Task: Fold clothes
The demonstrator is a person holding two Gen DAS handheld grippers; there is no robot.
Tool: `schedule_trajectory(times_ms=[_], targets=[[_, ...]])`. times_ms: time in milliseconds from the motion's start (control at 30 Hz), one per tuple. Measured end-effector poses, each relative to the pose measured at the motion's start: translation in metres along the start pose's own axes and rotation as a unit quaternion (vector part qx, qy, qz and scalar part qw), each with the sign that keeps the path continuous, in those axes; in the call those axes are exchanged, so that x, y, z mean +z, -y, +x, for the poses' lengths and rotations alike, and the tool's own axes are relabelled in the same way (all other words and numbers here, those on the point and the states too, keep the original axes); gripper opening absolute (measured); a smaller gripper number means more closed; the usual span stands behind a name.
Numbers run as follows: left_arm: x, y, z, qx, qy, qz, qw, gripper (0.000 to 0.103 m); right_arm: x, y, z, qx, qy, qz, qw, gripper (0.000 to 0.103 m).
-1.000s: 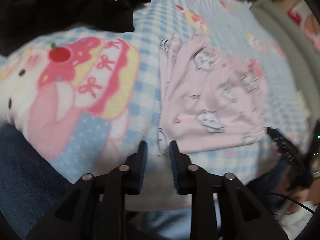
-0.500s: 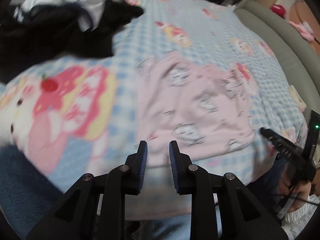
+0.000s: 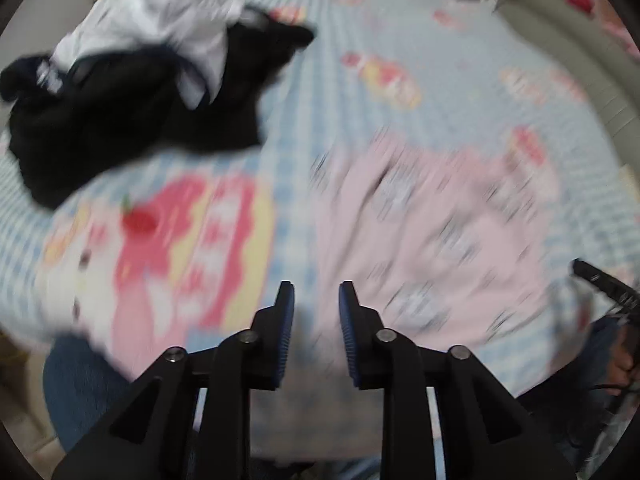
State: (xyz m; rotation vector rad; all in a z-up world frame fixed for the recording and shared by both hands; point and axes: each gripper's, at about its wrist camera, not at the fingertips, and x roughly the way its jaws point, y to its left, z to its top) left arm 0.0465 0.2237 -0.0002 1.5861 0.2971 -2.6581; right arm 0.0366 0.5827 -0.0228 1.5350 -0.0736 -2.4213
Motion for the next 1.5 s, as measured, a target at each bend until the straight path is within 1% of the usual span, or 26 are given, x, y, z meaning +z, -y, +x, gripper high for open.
schedule_trajectory(times_ms=[67, 100, 200, 233, 300, 367, 400, 500, 533, 600, 633, 733, 767, 800, 867, 900, 933, 967, 1000, 1033, 1067, 1133, 1233, 1333, 1400, 1500], targets=[[0.015, 0.012, 0.004, -0.019, 0.019, 0.021, 0.9994, 0.027, 0.014, -0.022, -0.008, -0.001, 0.024, -0.055, 0.998, 0.055], [0.016, 0.010, 0.008, -0.015, 0.016, 0.018, 0.9996, 0.027, 0.020, -0.033, -0.007, 0.002, 0.027, -0.076, 0.997, 0.055], [0.021, 0.001, 0.021, -0.003, 0.004, 0.008, 1.0000, 0.027, 0.035, -0.081, 0.019, 0.008, 0.017, -0.140, 0.990, 0.055], [0.023, -0.001, 0.026, 0.001, 0.001, 0.005, 1.0000, 0.027, 0.034, -0.101, 0.033, 0.008, 0.011, -0.166, 0.986, 0.055], [0.026, -0.007, 0.034, 0.009, -0.007, -0.002, 0.9999, 0.029, 0.032, -0.120, 0.063, 0.001, -0.008, -0.196, 0.981, 0.053], [0.029, -0.012, 0.043, 0.017, -0.014, -0.008, 0.9997, 0.023, 0.032, -0.116, 0.086, -0.037, -0.017, -0.201, 0.979, 0.052], [0.030, -0.015, 0.047, 0.021, -0.018, -0.012, 0.9995, 0.022, 0.032, -0.114, 0.098, -0.057, -0.022, -0.203, 0.977, 0.052], [0.031, -0.018, 0.054, 0.031, -0.026, -0.016, 0.9991, 0.024, 0.043, -0.091, 0.085, -0.048, -0.011, -0.148, 0.988, 0.053], [0.029, -0.015, 0.053, 0.033, -0.026, -0.014, 0.9990, 0.024, 0.044, -0.088, 0.076, -0.060, 0.005, -0.139, 0.989, 0.054], [0.024, -0.009, 0.050, 0.036, -0.027, -0.009, 0.9990, 0.025, 0.044, -0.095, 0.058, -0.046, 0.044, -0.123, 0.990, 0.056], [0.022, -0.006, 0.048, 0.038, -0.027, -0.006, 0.9989, 0.026, 0.040, -0.108, 0.056, -0.010, 0.043, -0.130, 0.991, 0.056], [0.015, 0.004, 0.043, 0.042, -0.027, 0.001, 0.9987, 0.028, 0.021, -0.142, 0.075, 0.007, 0.012, -0.172, 0.985, 0.055], [0.013, 0.007, 0.041, 0.044, -0.027, 0.004, 0.9986, 0.030, 0.014, -0.148, 0.084, -0.008, 0.000, -0.186, 0.983, 0.054], [0.011, 0.010, 0.040, 0.046, -0.028, 0.006, 0.9986, 0.024, 0.008, -0.148, 0.092, -0.022, -0.010, -0.195, 0.980, 0.054], [0.006, 0.016, 0.037, 0.049, -0.028, 0.011, 0.9983, 0.014, 0.005, -0.138, 0.091, -0.033, -0.007, -0.191, 0.981, 0.054], [0.004, 0.019, 0.035, 0.051, -0.028, 0.014, 0.9982, 0.013, 0.007, -0.133, 0.086, -0.045, 0.001, -0.184, 0.982, 0.052], [0.002, 0.022, 0.033, 0.052, -0.028, 0.016, 0.9981, 0.014, 0.010, -0.127, 0.077, -0.078, 0.017, -0.173, 0.982, 0.052], [-0.001, 0.025, 0.032, 0.054, -0.029, 0.019, 0.9980, 0.023, 0.011, -0.127, 0.071, -0.079, 0.026, -0.171, 0.982, 0.052], [-0.002, 0.036, 0.026, 0.037, -0.018, 0.033, 0.9986, 0.035, 0.012, -0.127, 0.065, -0.078, 0.036, -0.171, 0.982, 0.054], [-0.004, 0.045, 0.021, -0.004, -0.013, 0.037, 0.9992, 0.037, 0.011, -0.131, 0.060, -0.057, 0.040, -0.174, 0.982, 0.056], [-0.006, 0.049, 0.022, -0.015, -0.017, 0.037, 0.9991, 0.038, 0.008, -0.136, 0.060, -0.026, 0.033, -0.177, 0.983, 0.056], [-0.010, 0.056, 0.024, -0.035, -0.028, 0.034, 0.9984, 0.039, -0.005, -0.141, 0.067, -0.017, 0.008, -0.183, 0.983, 0.056], [-0.021, 0.041, 0.036, 0.061, -0.046, 0.049, 0.9959, 0.037, -0.014, -0.127, 0.078, -0.046, -0.005, -0.189, 0.981, 0.055], [-0.025, 0.004, 0.018, 0.052, -0.035, -0.011, 0.9980, 0.038, -0.012, -0.101, 0.071, -0.055, 0.001, -0.158, 0.986, 0.055], [-0.027, 0.003, 0.012, 0.015, -0.027, -0.019, 0.9994, 0.036, -0.009, -0.086, 0.057, -0.087, 0.009, -0.134, 0.987, 0.059], [-0.031, 0.001, 0.001, -0.041, -0.015, -0.029, 0.9986, 0.036, -0.001, -0.065, 0.046, -0.050, 0.009, -0.088, 0.995, 0.059]])
